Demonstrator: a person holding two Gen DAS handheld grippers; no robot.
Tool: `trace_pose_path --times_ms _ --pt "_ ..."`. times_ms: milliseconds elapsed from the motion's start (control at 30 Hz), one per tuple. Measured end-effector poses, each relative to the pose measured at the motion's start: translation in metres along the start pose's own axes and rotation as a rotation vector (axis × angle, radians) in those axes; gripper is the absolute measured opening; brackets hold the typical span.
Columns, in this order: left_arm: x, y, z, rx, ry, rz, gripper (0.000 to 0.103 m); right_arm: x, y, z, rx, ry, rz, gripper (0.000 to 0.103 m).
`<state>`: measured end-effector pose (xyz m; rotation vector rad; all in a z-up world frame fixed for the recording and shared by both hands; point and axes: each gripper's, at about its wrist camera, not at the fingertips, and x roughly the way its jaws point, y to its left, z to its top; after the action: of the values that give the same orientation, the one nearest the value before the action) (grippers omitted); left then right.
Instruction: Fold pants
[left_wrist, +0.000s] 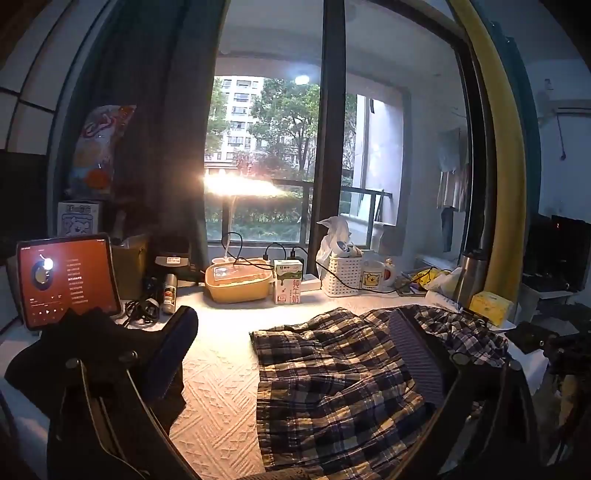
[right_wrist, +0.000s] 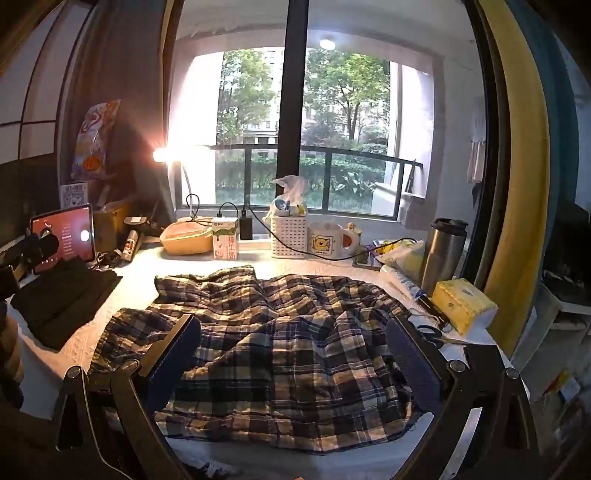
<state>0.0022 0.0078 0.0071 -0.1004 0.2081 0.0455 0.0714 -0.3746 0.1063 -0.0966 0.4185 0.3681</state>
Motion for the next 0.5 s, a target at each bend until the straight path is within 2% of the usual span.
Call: trace_pose_path --times_ms 500 --pt "0.0025 0.0001 0.0011 0.000 0.028 0.008 0.102 -0.0067 -0.0012 0.0018 0.005 -0.019 0.000 0.101"
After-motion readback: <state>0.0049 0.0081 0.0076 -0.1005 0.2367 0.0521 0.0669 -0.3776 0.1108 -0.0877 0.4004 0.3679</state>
